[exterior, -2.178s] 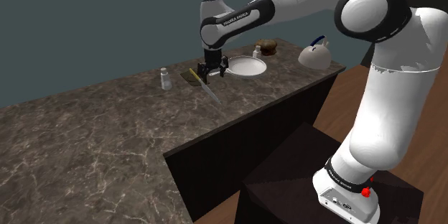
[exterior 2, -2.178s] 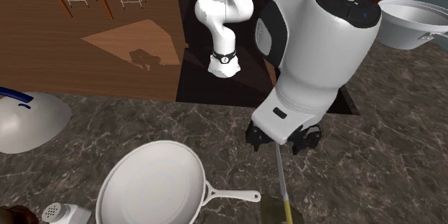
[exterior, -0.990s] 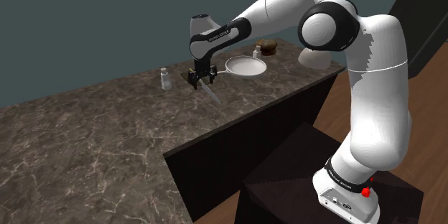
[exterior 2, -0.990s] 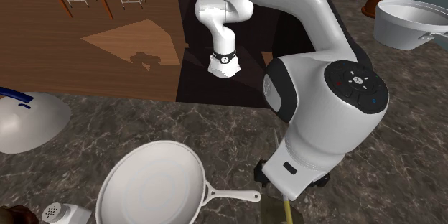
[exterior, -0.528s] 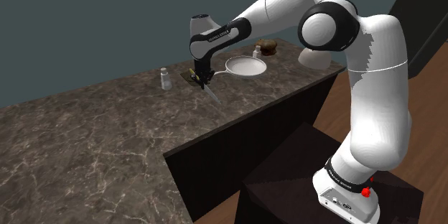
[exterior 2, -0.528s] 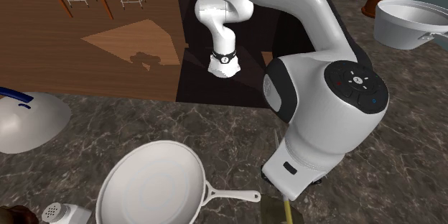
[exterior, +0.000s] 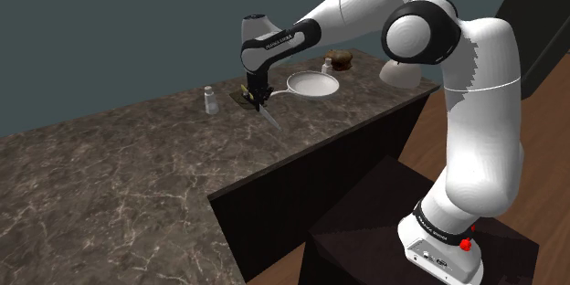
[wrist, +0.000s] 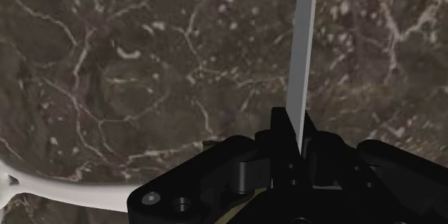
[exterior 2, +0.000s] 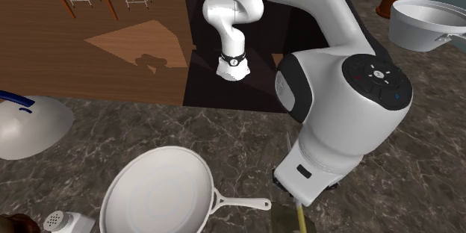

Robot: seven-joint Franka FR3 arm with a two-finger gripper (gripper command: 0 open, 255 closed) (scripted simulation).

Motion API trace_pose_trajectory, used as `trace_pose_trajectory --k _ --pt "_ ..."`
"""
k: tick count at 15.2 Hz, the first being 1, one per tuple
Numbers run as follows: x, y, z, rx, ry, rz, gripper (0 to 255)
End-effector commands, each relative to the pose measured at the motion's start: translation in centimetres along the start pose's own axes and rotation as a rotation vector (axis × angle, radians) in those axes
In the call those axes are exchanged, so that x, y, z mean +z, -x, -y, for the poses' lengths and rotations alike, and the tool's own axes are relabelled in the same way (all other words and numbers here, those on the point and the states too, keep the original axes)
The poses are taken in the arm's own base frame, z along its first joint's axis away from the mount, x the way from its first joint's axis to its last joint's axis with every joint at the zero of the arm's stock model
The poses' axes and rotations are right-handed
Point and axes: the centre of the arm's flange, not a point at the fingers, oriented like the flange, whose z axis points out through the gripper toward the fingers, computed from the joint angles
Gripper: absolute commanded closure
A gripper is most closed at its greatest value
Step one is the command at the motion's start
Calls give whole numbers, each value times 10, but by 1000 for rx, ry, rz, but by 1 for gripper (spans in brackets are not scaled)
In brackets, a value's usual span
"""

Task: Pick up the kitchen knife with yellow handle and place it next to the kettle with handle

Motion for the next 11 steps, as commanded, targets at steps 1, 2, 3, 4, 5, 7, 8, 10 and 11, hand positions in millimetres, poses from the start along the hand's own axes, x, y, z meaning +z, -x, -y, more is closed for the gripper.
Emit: trace_pose_trajectory --k 1,2,3,4,5,7,8,10,11 --pt "-9 -1 0 0 0 0 255" --pt "-14 -1 0 0 0 0 255" --pt "-20 -1 0 0 0 0 255" --pt "-25 -1 0 0 0 0 255" --pt "-30 -1 0 0 0 0 255" --pt "-41 -1 0 0 0 0 255" --pt "-46 -1 0 0 0 0 255" --pt "-57 -2 0 0 0 0 255" --pt "-62 -2 0 0 0 0 255"
